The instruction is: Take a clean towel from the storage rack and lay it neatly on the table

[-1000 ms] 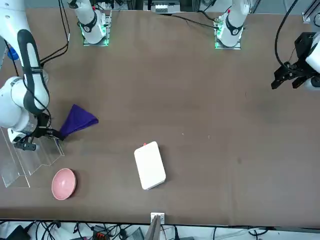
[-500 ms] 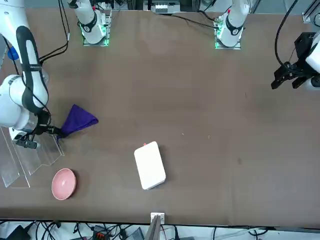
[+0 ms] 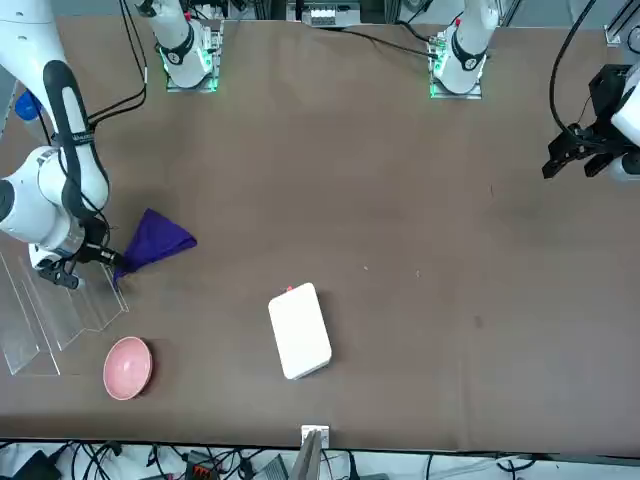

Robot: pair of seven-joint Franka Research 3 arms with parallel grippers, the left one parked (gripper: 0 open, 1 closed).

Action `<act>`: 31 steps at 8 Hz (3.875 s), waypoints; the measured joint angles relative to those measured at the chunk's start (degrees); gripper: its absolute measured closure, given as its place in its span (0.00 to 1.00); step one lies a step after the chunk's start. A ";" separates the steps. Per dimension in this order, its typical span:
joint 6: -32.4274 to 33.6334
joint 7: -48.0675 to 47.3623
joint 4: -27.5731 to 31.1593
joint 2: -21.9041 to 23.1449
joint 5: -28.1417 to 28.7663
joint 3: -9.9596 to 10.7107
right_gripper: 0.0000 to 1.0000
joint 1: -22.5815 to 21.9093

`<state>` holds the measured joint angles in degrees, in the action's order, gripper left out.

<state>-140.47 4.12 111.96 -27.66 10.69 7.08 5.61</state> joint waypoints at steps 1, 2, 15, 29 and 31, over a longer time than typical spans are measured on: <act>-0.18 -0.26 0.05 0.01 0.00 0.57 0.46 0.01; -0.51 -1.06 0.09 -0.05 0.00 0.94 0.47 0.02; -4.39 -3.44 0.08 -2.59 -0.06 1.02 0.87 -1.16; 29.53 -3.46 9.43 14.41 -0.45 0.32 0.96 -8.06; 32.98 -3.47 13.10 17.26 -0.43 -0.07 0.96 -10.81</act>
<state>-107.49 0.65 125.06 -10.40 10.25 7.00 -5.20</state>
